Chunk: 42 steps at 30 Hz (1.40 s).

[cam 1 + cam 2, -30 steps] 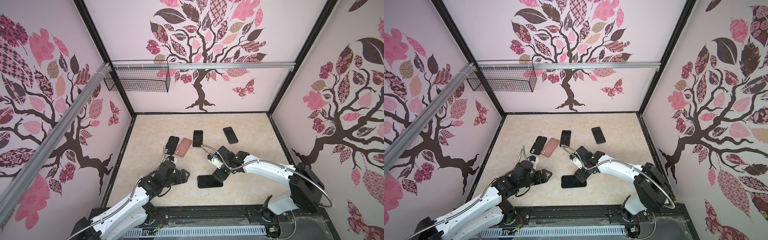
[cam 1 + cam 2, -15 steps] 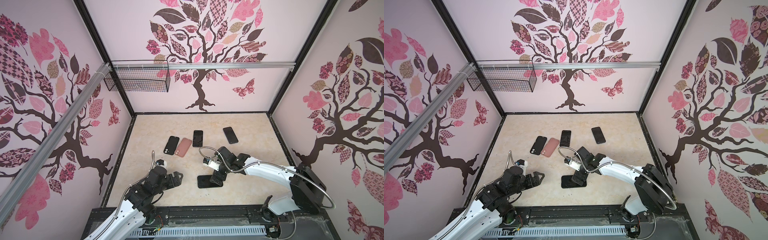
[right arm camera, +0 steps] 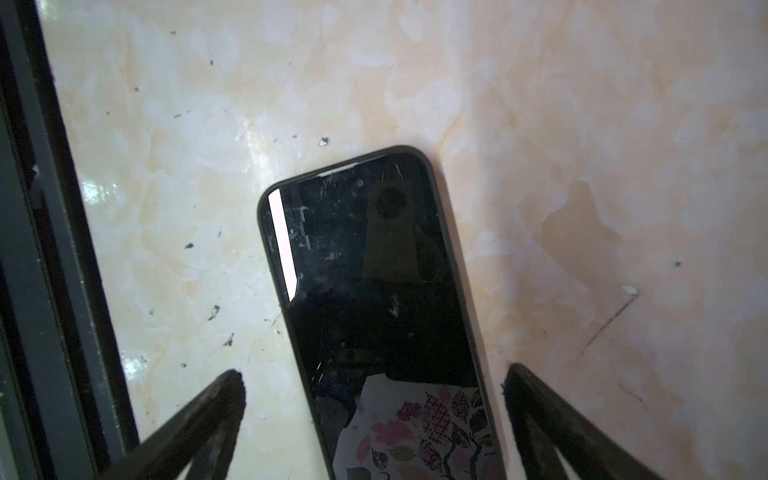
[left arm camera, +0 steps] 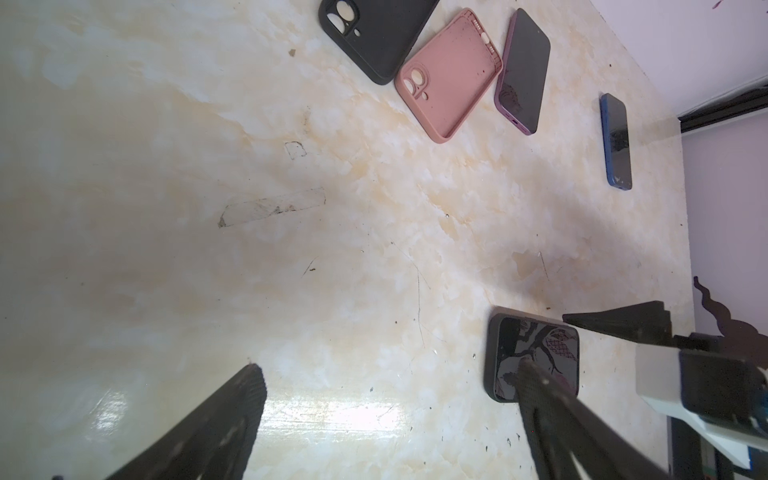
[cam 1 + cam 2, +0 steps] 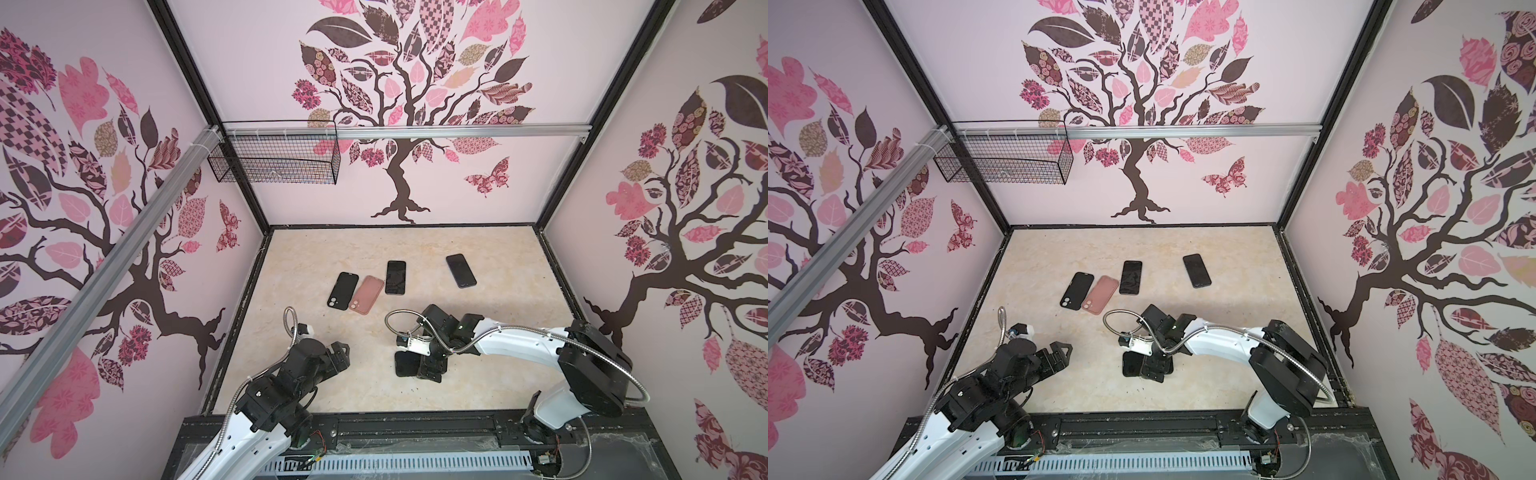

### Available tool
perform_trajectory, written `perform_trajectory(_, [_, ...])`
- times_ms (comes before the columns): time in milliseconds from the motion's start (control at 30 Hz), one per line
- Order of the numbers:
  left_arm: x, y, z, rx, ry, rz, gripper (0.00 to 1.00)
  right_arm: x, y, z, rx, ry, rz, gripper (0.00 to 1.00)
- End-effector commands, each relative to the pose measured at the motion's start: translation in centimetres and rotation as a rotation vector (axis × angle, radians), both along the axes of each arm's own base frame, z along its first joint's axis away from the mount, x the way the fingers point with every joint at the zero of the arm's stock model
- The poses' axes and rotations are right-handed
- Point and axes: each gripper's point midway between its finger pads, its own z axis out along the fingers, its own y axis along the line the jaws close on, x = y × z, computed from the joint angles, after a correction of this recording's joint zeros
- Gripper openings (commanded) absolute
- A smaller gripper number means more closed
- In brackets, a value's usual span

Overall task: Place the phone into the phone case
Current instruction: 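Open both grippers and lift them off the cased phone, then grasp the cased phone with the right gripper while the left gripper draws back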

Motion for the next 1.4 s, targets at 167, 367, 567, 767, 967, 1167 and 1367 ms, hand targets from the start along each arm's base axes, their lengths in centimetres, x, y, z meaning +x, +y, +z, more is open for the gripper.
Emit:
perform_trajectory(167, [0.2, 0.6, 1.6, -0.023, -0.043, 0.036, 0.97, 0.8, 1.0, -1.0, -0.048, -0.026, 0.029, 1.00])
perform_trajectory(367, [0.2, 0.5, 1.6, -0.031, -0.047, 0.039, 0.97, 0.8, 0.6, -2.2, -0.101, -0.032, 0.040, 0.99])
perform_trajectory(567, [0.2, 0.5, 1.6, -0.030, -0.049, 0.037, 0.97, 0.9, 0.2, -3.2, -0.154, -0.038, 0.041, 0.97])
perform_trajectory(767, [0.2, 0.4, 1.6, -0.031, -0.048, 0.034, 0.97, 0.8, 0.1, -3.9, -0.179, -0.011, 0.012, 0.89])
perform_trajectory(967, [0.3, 0.4, 1.6, -0.031, -0.050, 0.032, 0.97, 1.2, -0.4, -4.8, -0.217, 0.008, -0.089, 0.76])
perform_trajectory(1167, [0.3, 0.3, 1.8, -0.031, -0.053, 0.025, 0.97, 2.2, -0.1, -4.6, -0.195, 0.015, -0.256, 0.65])
perform_trajectory(1367, [0.4, -0.1, 2.0, -0.033, -0.059, 0.003, 0.97, 4.4, 0.4, -2.6, -0.124, 0.030, -0.464, 0.52])
